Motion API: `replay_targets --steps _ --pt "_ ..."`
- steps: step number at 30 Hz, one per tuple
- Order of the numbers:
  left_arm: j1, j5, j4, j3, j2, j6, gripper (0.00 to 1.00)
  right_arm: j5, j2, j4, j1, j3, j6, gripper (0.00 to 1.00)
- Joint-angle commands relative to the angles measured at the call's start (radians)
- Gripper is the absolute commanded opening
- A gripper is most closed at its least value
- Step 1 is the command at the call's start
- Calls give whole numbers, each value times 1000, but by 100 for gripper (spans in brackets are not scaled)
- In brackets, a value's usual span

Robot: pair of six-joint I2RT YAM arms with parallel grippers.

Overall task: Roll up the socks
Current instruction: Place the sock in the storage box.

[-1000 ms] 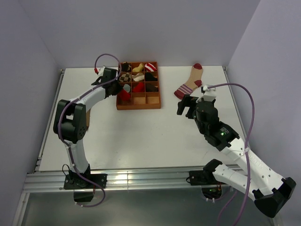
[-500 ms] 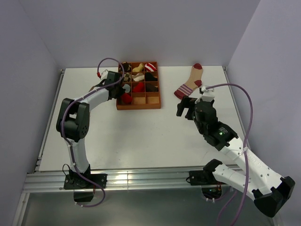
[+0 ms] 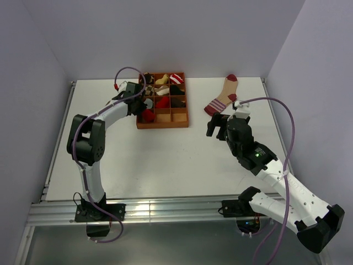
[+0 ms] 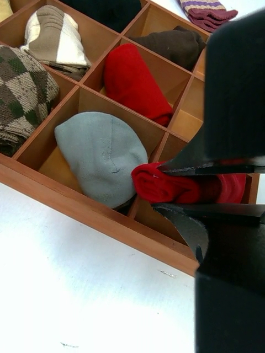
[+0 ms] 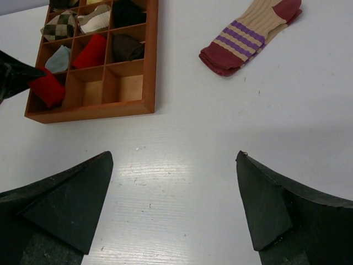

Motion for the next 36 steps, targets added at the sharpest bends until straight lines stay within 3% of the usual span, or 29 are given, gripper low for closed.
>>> replay_targets --steps 1,16,28,33,36 --pt "8 -29 -107 6 6 57 0 7 3 23 -10 -8 -9 99" --pt "17 -23 -124 31 2 119 0 -8 2 24 -16 -17 -3 98" --pt "15 111 -125 40 66 105 0 -30 17 27 -19 -14 -3 98" --pt "15 121 -180 88 141 102 4 -34 31 29 -19 -16 -1 98" --pt "17 120 -225 118 181 99 12 -33 37 30 -19 -16 -1 98"
